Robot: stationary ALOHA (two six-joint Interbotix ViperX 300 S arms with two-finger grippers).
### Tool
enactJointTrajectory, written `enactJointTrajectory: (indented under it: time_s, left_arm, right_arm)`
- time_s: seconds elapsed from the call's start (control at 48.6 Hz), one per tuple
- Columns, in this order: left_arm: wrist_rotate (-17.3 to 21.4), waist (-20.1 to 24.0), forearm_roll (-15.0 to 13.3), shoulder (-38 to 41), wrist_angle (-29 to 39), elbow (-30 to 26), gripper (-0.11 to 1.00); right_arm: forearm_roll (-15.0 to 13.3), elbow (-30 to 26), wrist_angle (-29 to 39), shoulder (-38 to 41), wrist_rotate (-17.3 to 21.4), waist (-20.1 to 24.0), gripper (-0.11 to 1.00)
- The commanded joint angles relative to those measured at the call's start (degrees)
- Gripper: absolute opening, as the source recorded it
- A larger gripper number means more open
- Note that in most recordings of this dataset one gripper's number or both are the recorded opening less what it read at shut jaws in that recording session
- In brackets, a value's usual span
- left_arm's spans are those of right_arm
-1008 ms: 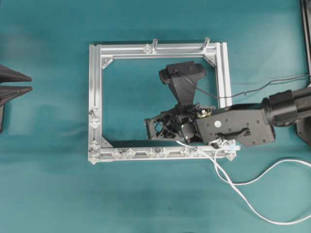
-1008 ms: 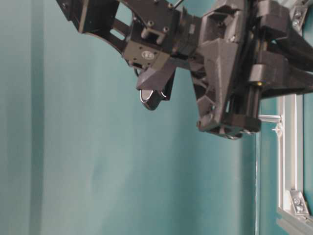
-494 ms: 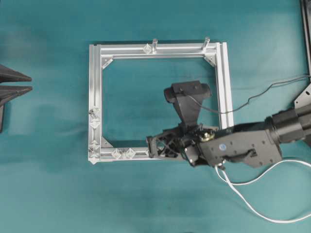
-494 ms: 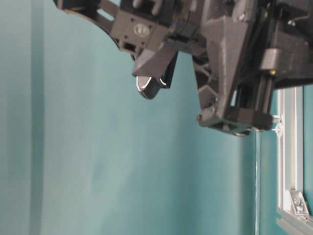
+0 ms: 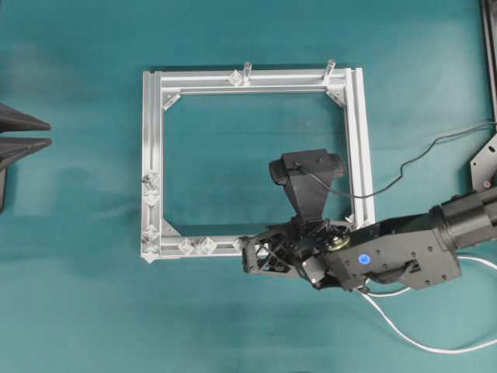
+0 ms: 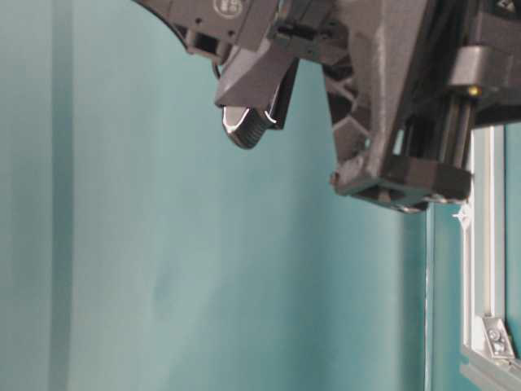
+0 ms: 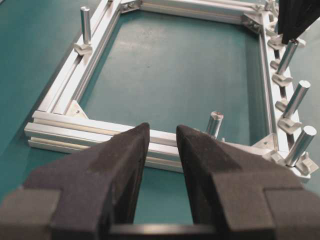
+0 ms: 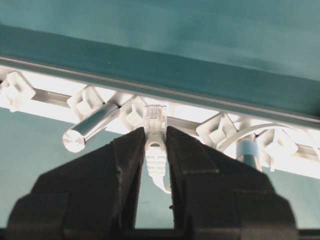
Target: Move the cable alternately left and right between 8 closely spaced pins so it hooks onto each one.
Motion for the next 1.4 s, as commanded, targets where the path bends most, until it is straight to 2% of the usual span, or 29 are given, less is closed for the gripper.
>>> enactJointTrajectory:
  time_s: [0.0,0.535,0.864,1.11,1.378]
  left_arm:
    - [-0.2,0.2,0.2,0.6,-0.4,-0.6,0.34]
    - [-0.2,0.2,0.2,0.6,-0.2,-0.9,0.34]
    - [-0.2,0.2,0.2,0.6,-0.2,-0.9,0.34]
    - [-0.2,0.2,0.2,0.6,-0.1,-1.0,0.34]
    - [-0.2,0.2,0.2,0.6,-0.2,-1.0,0.34]
  right_arm:
    - [0.0,-1.2,0.2,-0.5,0.1,0.3,0.19]
    - [0.0,-1.2,0.2,-0.4,0.2,0.9,0.19]
    - [0.3,-1.3,0.2,-0.4,3.3,3.3,0.19]
    - [0.3,-2.9,1.6,0.1,5.0,5.2,0.19]
    - [0.3,-6.0,3.6,1.5,5.0,6.8,0.19]
